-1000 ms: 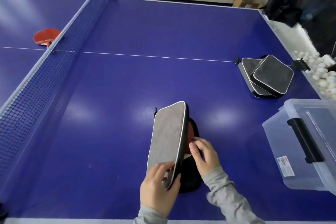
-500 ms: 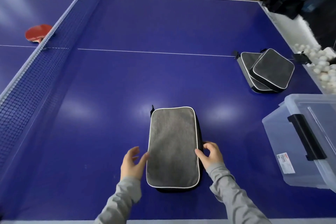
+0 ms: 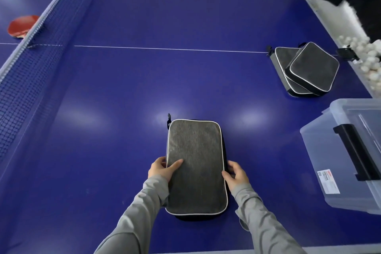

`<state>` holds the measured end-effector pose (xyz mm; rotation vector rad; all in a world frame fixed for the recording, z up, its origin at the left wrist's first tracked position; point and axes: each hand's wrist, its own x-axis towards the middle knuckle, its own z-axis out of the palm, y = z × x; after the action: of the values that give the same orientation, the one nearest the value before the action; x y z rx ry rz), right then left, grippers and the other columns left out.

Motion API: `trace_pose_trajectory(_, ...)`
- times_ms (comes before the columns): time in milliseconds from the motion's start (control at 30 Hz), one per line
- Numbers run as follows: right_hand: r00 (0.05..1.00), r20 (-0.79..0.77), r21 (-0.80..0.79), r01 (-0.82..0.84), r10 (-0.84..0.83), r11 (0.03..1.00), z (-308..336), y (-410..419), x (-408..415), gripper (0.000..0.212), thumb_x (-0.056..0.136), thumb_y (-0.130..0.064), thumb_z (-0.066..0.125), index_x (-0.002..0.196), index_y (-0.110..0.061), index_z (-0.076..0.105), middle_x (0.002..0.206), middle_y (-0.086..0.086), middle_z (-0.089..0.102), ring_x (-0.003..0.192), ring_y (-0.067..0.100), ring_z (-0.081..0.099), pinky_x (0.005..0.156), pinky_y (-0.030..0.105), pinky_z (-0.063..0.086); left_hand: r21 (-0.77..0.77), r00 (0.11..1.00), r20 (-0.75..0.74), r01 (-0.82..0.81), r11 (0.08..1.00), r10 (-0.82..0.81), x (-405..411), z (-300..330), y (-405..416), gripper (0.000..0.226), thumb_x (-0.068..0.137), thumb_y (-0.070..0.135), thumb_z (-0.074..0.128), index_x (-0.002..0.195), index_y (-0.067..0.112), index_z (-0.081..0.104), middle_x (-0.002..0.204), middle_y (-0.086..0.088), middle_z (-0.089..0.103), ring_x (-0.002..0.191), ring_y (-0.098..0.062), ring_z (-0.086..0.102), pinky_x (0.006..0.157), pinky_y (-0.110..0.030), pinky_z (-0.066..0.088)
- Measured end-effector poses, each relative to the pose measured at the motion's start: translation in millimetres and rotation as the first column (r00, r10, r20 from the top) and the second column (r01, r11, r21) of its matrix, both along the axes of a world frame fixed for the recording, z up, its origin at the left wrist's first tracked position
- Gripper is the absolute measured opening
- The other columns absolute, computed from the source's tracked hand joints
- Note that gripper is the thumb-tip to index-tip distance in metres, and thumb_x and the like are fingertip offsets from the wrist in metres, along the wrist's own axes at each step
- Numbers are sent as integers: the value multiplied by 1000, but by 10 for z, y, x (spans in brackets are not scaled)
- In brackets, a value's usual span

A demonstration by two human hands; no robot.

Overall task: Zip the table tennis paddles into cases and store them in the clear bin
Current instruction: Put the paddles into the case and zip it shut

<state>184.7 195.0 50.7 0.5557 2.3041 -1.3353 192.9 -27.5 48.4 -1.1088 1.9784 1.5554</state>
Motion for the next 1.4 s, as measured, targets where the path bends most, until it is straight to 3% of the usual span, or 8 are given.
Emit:
trace_pose_trajectory(200,992,53,114,-116,110,987,-11,63,-78,39,90,0,46,129,-10,48,127,14,56,117,29,53,101,33,39,36,998,17,57,998,-58,-91,43,40,58,62,33,86,107,15,53,102,-6,62,96,-26,62,90,-39,50)
trace_pose_trajectory(367,990,55,152,-136,129,979,-17,74,-86,42,91,2,41,130,-12,46,130,15,54,121,30,49,101,32,37,145,1000,-26,17,989,-14,-64,87,117,54,68,21,82,108,13,47,102,-12,61,76,-20,61,58,-26,47)
trace_pose_trajectory(533,988,40,183,-155,150,971,-17,106,-125,44,91,5,37,129,-15,48,127,14,55,117,30,51,96,29,39,278,998,-37,-37,960,49,-39,100,181,57,69,15,81,114,19,47,99,-9,65,83,-26,65,67,-31,52)
trace_pose_trajectory(800,990,7,210,-138,140,968,69,244,-156,47,92,2,39,135,-17,45,135,13,50,126,30,44,106,32,33,331,978,-49,-176,927,203,77,125,407,50,54,15,88,92,21,57,98,-5,65,85,-25,65,70,-32,53)
trace_pose_trajectory(900,979,-178,273,-49,101,961,178,283,-36,46,90,-3,50,135,-10,44,126,16,53,120,31,48,102,38,36,318,961,-51,-244,916,273,108,155,490,53,43,23,86,87,20,57,91,-4,65,82,-24,64,74,-34,53)
trace_pose_trajectory(1067,845,-534,308,178,15,934,412,282,455,35,82,-8,65,117,-6,58,103,6,60,97,26,55,83,49,46,307,885,-59,-424,852,462,40,263,503,40,60,18,86,84,18,54,82,-2,63,70,-18,61,59,-25,47)
trace_pose_trajectory(1267,765,-642,187,103,42,977,596,-189,790,25,77,-33,70,91,-18,57,85,-19,49,79,5,48,72,32,44,357,752,-137,-569,741,644,-183,622,378,46,63,23,84,96,18,53,83,7,59,73,-10,58,72,-27,44)
trace_pose_trajectory(1400,752,-658,169,99,37,981,685,-526,683,34,66,-30,81,86,-15,58,77,-16,48,72,4,47,66,26,45,371,694,-206,-597,711,690,-278,880,336,47,66,21,83,100,16,52,82,8,56,73,-9,57,73,-25,45)
